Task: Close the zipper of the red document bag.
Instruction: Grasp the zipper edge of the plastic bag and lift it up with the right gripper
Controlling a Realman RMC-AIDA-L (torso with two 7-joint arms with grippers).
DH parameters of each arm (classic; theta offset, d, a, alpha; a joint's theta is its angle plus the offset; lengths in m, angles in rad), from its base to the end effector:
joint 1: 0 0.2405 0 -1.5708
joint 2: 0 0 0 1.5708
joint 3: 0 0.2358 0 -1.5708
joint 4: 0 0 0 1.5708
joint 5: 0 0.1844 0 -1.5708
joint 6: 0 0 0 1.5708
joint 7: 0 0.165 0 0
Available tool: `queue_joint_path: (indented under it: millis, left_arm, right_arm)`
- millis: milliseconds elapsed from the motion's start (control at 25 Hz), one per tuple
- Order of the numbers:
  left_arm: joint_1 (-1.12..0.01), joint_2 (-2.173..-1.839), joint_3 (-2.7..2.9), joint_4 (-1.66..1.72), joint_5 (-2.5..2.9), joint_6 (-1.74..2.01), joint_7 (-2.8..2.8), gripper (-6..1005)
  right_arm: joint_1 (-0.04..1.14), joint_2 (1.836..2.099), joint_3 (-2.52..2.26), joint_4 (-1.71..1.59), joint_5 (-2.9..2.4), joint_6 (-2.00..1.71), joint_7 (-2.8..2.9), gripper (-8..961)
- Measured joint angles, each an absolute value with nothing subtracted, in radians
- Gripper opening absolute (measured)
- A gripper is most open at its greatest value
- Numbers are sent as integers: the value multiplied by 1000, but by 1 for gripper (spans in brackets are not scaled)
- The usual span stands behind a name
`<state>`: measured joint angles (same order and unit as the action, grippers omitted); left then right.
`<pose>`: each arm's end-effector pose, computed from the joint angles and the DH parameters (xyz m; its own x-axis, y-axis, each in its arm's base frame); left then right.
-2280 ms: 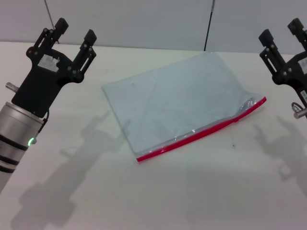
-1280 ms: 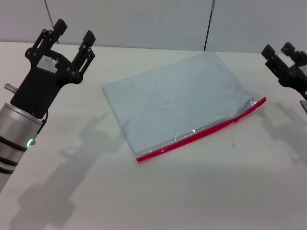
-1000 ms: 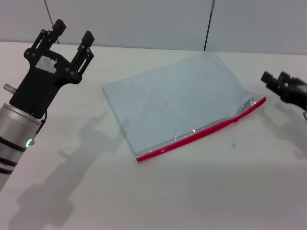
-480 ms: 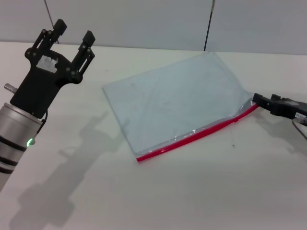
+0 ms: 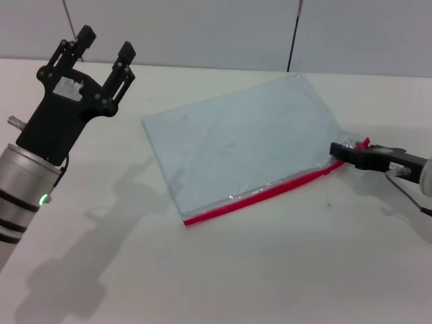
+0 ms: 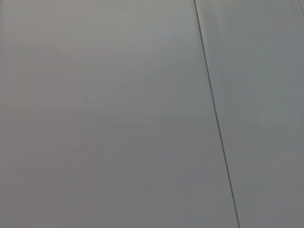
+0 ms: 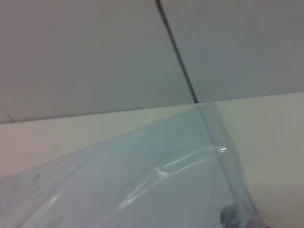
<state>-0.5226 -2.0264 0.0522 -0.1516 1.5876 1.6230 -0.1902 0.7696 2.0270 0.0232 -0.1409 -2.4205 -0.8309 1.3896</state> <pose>-0.2226 0.3163 0.0265 0.5880 -0.3738 0.7173 0.5810 -0.4218 -0.6961 0.2773 0.3823 -0.0404 0.5217 -0.6173 -0.5888 -0.8531 -0.3825 -0.3549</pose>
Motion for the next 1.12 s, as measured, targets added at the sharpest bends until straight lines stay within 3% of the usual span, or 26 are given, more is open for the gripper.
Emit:
queue_joint_path:
  millis: [360,1120]
  left_arm:
    - [-523,-2026,52,-152,1588,1623,-190,653]
    - [-523,-2026,52,-152,1591,1618,-190,650]
  right_arm:
    - [780,2025,16,-124,-2424,-838,1391,612]
    - [793,2026,-37,-130,-2423,-984,1354,15]
